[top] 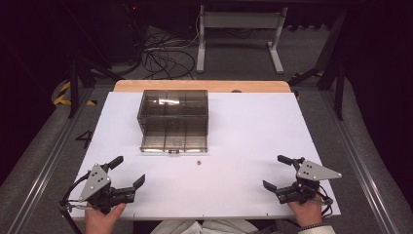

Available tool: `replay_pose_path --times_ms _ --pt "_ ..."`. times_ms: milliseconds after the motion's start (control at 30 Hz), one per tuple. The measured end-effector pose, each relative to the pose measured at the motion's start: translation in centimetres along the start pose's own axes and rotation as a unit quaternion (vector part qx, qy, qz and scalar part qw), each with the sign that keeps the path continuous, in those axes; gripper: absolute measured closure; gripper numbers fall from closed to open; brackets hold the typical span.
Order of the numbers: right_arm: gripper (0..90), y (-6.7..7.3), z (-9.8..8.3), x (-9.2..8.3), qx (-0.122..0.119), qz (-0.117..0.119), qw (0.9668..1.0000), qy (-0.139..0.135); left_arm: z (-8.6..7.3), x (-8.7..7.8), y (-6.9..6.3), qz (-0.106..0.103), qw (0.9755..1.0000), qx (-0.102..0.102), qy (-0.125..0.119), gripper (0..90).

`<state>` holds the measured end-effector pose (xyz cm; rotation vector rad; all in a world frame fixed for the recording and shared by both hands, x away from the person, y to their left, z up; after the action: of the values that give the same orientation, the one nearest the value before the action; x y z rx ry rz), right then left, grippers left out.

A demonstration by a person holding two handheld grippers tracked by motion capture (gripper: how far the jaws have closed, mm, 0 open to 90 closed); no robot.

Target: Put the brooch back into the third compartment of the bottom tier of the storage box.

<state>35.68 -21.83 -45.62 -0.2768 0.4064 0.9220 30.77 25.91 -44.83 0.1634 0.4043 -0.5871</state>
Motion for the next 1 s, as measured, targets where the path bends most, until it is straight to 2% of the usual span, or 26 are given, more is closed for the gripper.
replay_pose_path --times_ms 167,333,600,1000 --pt "1.4 0.0 0.0 0.1 0.002 0.001 1.0000 0.002 0.3 0.2 -0.1 -0.011 0.9999 -0.003 0.006 8.9" --pt "1.5 0.0 0.0 0.3 0.001 0.004 1.0000 0.002 1.3 0.8 -0.1 -0.025 0.9996 -0.002 0.010 9.5" --pt "1.4 0.0 -0.1 0.4 0.003 0.006 1.0000 0.006 3.0 2.5 -1.0 -0.048 0.9988 0.003 0.014 9.5" --pt "1.2 0.0 -0.2 0.4 0.004 0.012 0.9999 0.007 4.7 4.6 -2.1 -0.071 0.9972 0.010 0.021 9.4"
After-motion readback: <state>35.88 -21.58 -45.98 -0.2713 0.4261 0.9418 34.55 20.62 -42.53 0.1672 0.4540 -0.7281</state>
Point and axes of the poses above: each handheld gripper's, and its own axes: x roughly forward along the jaws, z roughly out of its top, y roughly to its left, the point moved 5 cm from there along x, roughly forward along the jaws, and after that the axes turned 9 degrees about y, right-handed, at the moved point
